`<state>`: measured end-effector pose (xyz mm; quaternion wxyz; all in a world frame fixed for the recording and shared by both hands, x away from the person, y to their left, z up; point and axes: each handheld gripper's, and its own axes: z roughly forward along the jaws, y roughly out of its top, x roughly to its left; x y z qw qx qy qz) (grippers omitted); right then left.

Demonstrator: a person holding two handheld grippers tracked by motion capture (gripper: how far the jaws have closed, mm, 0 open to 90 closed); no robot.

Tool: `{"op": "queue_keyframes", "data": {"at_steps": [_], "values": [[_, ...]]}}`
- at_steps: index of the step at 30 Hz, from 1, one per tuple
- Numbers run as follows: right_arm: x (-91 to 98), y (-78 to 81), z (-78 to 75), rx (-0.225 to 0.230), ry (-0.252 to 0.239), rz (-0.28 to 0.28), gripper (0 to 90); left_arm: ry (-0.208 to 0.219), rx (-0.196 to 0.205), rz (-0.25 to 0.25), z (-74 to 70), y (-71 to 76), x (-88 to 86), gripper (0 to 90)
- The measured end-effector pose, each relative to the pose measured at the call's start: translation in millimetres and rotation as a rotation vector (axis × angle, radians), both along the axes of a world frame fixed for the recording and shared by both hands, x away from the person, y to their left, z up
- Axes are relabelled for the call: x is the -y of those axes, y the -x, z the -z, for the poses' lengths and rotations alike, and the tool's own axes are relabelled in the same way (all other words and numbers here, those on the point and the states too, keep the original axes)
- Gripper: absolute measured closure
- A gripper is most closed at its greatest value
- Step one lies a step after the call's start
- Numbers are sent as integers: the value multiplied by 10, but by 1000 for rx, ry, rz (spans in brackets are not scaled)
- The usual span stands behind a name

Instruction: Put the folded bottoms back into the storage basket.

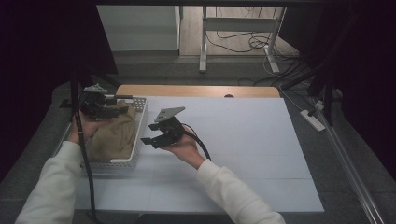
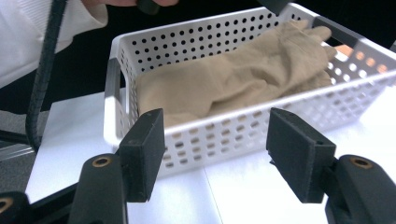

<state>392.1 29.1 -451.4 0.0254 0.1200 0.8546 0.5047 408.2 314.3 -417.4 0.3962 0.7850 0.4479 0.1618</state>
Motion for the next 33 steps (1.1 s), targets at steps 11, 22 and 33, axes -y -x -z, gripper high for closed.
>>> {"op": "queue_keyframes", "data": {"at_steps": [11, 22, 33], "values": [[637, 101, -50, 27, 3, 32, 365, 65, 23, 13, 3, 382, 222, 299], [1289, 267, -82, 51, 11, 77, 362, 96, 37, 24, 68, 785, 493, 290], [2078, 490, -4, 68, 36, 182, 360, 69, 44, 85, 196, 1162, 764, 267]]}}
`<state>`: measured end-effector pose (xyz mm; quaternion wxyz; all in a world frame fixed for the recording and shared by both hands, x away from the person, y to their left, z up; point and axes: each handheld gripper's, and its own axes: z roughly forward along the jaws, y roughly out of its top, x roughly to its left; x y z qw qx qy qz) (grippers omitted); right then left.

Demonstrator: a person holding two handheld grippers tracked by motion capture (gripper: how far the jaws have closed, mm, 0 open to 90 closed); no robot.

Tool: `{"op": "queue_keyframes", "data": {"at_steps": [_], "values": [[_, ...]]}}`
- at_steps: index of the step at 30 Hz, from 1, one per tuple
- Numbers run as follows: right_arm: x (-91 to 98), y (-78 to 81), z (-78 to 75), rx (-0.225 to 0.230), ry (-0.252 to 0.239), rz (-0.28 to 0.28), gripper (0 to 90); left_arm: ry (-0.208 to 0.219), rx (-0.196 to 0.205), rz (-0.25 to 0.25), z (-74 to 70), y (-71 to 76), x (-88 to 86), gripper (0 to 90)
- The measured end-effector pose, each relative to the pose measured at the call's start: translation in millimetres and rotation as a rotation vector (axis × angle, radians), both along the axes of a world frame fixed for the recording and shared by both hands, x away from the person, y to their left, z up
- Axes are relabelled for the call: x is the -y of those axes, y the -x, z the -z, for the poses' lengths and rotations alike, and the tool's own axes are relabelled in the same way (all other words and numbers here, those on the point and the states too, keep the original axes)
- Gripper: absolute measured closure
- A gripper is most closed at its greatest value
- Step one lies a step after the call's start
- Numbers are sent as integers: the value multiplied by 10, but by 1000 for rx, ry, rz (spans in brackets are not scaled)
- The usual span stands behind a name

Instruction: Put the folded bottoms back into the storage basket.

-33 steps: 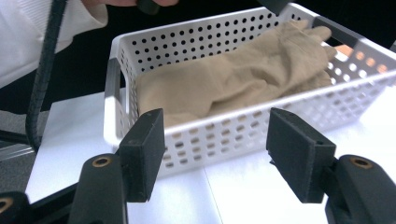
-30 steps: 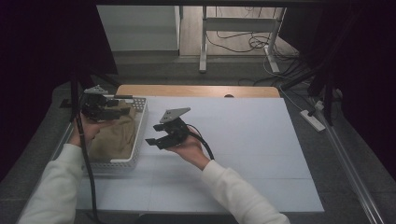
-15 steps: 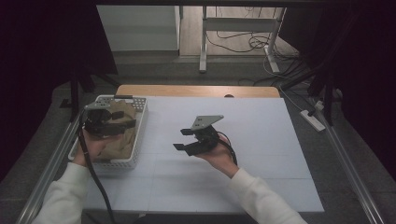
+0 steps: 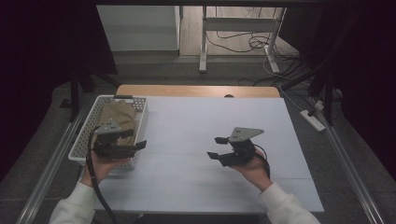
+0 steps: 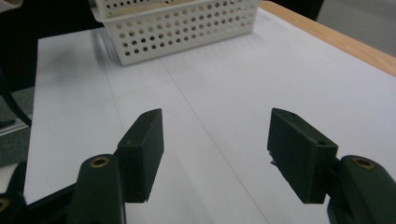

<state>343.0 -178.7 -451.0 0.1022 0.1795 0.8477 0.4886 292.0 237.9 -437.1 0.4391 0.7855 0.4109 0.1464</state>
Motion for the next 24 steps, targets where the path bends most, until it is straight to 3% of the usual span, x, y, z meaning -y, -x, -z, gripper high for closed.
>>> {"op": "queue_keyframes", "data": {"at_steps": [6, 11, 15, 19, 24], "values": [[427, 155, 35, 26, 4, 59, 360, 33, 19, 16, 41, 161, 93, 262], [681, 239, 62, 29, -5, 59, 359, 12, 13, 18, 91, 217, 167, 251], [814, 273, 126, 27, 18, 77, 356, 15, 2, 28, 136, 268, 194, 251], [932, 270, 162, 13, 5, 98, 356, 1, 0, 27, 168, 294, 213, 251], [958, 255, 188, 2, 3, 105, 356, -5, -4, 29, 188, 288, 228, 251]]}}
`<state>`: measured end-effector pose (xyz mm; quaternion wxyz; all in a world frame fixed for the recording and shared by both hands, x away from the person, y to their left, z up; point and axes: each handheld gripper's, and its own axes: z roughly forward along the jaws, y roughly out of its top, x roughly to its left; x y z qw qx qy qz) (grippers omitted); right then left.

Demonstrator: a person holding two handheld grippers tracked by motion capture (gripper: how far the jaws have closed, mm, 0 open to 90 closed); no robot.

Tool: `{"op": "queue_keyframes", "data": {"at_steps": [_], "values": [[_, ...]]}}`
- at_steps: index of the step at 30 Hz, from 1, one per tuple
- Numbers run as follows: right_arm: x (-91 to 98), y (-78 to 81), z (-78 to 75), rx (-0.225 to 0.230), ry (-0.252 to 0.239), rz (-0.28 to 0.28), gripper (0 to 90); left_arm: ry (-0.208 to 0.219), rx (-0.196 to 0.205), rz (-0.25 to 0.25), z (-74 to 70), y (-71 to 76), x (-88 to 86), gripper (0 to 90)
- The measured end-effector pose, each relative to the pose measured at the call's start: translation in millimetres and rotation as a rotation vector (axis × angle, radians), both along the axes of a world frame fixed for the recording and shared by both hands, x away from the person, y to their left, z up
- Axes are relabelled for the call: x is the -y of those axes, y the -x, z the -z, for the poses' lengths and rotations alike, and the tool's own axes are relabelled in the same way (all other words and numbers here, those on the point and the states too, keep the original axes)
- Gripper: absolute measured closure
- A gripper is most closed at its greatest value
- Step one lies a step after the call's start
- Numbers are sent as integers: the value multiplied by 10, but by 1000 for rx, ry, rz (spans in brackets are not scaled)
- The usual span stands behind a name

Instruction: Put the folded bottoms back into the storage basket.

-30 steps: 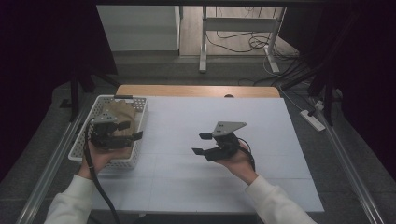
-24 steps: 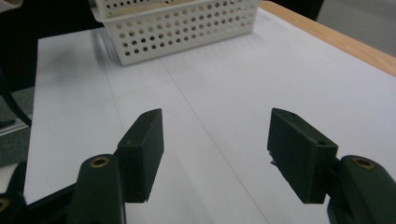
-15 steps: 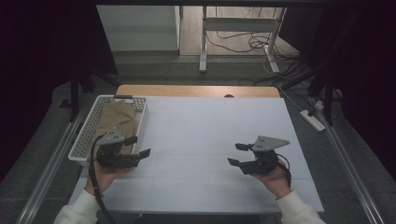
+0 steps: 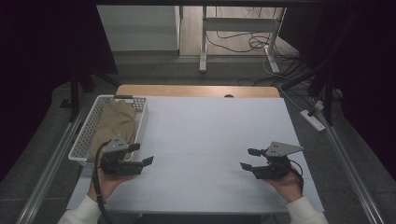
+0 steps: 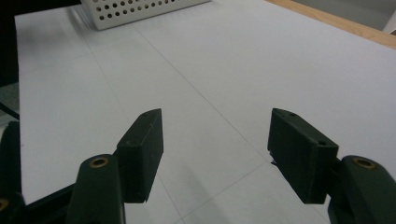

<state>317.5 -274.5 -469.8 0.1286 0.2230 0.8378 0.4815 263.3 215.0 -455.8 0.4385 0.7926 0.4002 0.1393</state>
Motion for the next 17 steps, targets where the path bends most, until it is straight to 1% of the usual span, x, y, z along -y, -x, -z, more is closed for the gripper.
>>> {"op": "queue_keyframes", "data": {"at_steps": [9, 17], "values": [[-9, 1, 3, -3, -2, -8, 355, 4, -1, -9, 12, -11, -24, 250], [-52, 4, 33, -9, 24, -22, 352, 10, -7, -11, 22, -22, -44, 250]]}}
